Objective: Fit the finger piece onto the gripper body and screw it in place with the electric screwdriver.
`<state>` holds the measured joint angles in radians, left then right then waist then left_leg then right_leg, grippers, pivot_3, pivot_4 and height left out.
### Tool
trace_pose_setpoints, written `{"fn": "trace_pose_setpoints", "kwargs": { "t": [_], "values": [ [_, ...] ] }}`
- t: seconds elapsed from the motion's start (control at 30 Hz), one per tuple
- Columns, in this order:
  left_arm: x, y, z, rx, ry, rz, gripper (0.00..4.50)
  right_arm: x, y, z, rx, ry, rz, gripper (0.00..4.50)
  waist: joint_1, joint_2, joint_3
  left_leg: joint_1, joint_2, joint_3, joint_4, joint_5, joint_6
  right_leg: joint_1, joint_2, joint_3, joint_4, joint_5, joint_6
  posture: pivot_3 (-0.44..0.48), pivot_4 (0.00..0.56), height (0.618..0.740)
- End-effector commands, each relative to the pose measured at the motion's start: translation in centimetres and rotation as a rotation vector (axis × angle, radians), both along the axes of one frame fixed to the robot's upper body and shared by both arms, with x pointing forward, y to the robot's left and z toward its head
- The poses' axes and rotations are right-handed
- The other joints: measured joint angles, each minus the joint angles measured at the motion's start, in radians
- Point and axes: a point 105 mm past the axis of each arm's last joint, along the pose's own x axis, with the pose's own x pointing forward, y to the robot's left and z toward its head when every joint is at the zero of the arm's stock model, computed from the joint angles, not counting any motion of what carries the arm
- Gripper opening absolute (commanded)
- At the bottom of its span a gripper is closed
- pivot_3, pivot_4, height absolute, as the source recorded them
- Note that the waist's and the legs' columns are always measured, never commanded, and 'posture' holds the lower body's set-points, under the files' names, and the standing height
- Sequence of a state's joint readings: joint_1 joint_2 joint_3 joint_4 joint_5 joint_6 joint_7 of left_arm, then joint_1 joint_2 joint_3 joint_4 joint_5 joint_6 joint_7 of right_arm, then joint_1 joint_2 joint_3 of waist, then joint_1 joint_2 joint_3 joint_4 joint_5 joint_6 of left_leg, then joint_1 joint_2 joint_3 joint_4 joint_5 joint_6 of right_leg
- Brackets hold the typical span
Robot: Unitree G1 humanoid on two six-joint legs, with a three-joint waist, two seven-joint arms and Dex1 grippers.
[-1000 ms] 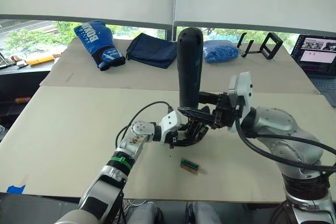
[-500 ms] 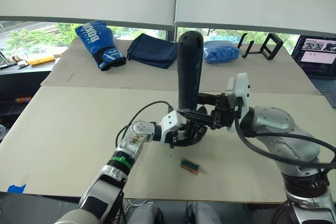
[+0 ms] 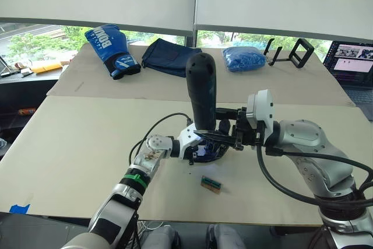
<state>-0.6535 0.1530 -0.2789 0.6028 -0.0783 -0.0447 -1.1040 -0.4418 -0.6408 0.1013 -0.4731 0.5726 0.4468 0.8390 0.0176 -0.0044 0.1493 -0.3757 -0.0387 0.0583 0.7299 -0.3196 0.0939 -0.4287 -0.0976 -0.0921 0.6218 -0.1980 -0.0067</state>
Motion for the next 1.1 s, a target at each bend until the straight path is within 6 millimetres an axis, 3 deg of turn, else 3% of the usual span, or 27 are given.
{"fn": "trace_pose_setpoints", "kwargs": {
  "t": [0.03, 0.23, 0.47, 0.63, 0.7, 0.8, 0.93, 1.1],
  "values": [
    [0.5, -0.6, 2.9, -0.062, -0.096, -0.024, 2.29, 1.9, -2.3, -3.1, -0.090, 0.135, -0.143, 1.90, 0.000, 0.000, 0.000, 0.000, 0.000, 0.000, 0.000, 0.000, 0.000, 0.000, 0.000, 0.000, 0.000, 0.000, 0.000, 0.000, 0.150, 0.740],
    [0.4, -0.5, 2.8, -0.058, -0.097, -0.026, 2.29, 1.6, -2.3, -3.2, -0.076, 0.150, -0.136, 1.90, 0.002, 0.000, 0.000, 0.000, 0.000, 0.000, 0.000, -0.001, 0.001, 0.000, -0.001, 0.000, -0.001, 0.000, 0.000, 0.000, 0.150, 0.740],
    [0.4, -0.3, 2.4, -0.050, -0.091, -0.020, 2.29, 1.1, -2.3, -1.9, -0.048, 0.099, -0.114, 1.90, 0.003, 0.000, 0.000, 0.000, 0.001, 0.000, -0.001, -0.001, 0.001, 0.000, -0.001, 0.000, -0.003, 0.000, 0.000, 0.000, 0.150, 0.740],
    [0.3, -0.3, 1.8, -0.034, -0.077, -0.016, 2.29, -0.1, -1.5, 3.0, 0.063, 0.048, -0.023, 1.90, 0.003, 0.000, 0.000, -0.003, 0.001, 0.000, -0.002, -0.002, 0.002, -0.002, -0.001, 0.000, -0.004, 0.001, 0.000, 0.000, 0.150, 0.740],
    [0.2, -0.3, 1.5, -0.026, -0.072, -0.015, 2.29, -2.1, -0.8, 5.4, 0.173, 0.055, 0.110, 1.90, 0.003, 0.000, 0.000, -0.009, 0.001, 0.000, -0.001, -0.002, 0.002, -0.008, -0.001, 0.000, -0.003, 0.001, 0.000, 0.000, 0.150, 0.740],
    [0.2, -0.5, 1.4, -0.025, -0.069, -0.017, 2.29, -3.7, -0.4, 5.3, 0.181, 0.031, 0.176, 1.90, 0.008, 0.000, 0.000, -0.013, 0.000, 0.000, -0.002, -0.001, 0.001, -0.012, -0.001, -0.002, -0.003, 0.002, 0.000, 0.000, 0.150, 0.740],
    [0.2, -0.4, 1.2, -0.018, -0.065, -0.010, 2.29, -3.9, -0.3, 5.4, 0.178, -0.005, 0.172, 1.90, 0.007, 0.000, 0.000, -0.013, 0.000, 0.000, -0.001, -0.001, 0.001, -0.011, 0.000, -0.002, -0.005, 0.002, 0.000, 0.000, 0.150, 0.740],
    [0.5, 0.4, 1.2, -0.008, -0.067, 0.020, 2.29, -4.4, -0.5, 5.2, 0.214, 0.160, 0.203, 1.90, 0.005, 0.000, 0.000, -0.013, 0.000, 0.000, -0.001, -0.001, 0.002, -0.010, 0.000, -0.002, -0.006, 0.003, 0.001, 0.000, 0.150, 0.740]
  ]
}}
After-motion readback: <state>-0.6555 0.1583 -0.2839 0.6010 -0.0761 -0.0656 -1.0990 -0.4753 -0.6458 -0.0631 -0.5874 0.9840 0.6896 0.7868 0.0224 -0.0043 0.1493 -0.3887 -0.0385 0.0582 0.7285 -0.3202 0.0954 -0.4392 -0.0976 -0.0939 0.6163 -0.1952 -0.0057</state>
